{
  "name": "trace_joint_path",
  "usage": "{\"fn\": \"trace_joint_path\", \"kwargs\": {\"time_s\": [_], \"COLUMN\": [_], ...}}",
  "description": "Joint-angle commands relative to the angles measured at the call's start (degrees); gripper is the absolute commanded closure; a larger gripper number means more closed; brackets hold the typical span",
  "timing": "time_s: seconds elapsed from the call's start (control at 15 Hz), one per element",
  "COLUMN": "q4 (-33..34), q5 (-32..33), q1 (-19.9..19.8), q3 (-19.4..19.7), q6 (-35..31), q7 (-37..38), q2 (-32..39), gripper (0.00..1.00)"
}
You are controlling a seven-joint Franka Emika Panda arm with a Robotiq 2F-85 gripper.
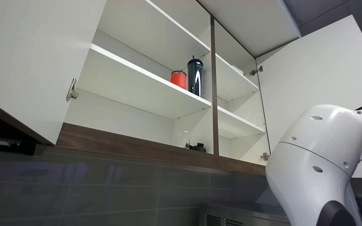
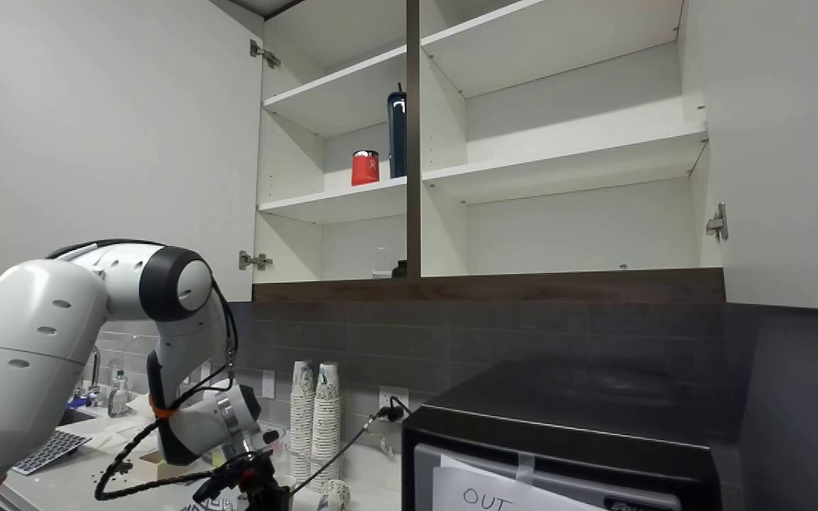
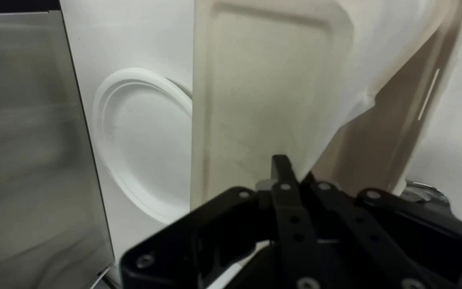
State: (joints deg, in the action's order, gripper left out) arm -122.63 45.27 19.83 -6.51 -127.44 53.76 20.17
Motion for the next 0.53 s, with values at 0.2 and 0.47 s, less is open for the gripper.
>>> {"fn": "trace_joint_path", "kwargs": {"time_s": [0.2,0.47], "q4": [-7.5,-10.9], "q5": [-8.1,-15.9], "q1": [-6.4,-9.0], "q3": [-0.6,0.3], "q6": [-14.2,-21.3], "q7": [-10.1,-17.7], "q2": [-6.1,-7.5], "gripper": [0.99,0.99]}}
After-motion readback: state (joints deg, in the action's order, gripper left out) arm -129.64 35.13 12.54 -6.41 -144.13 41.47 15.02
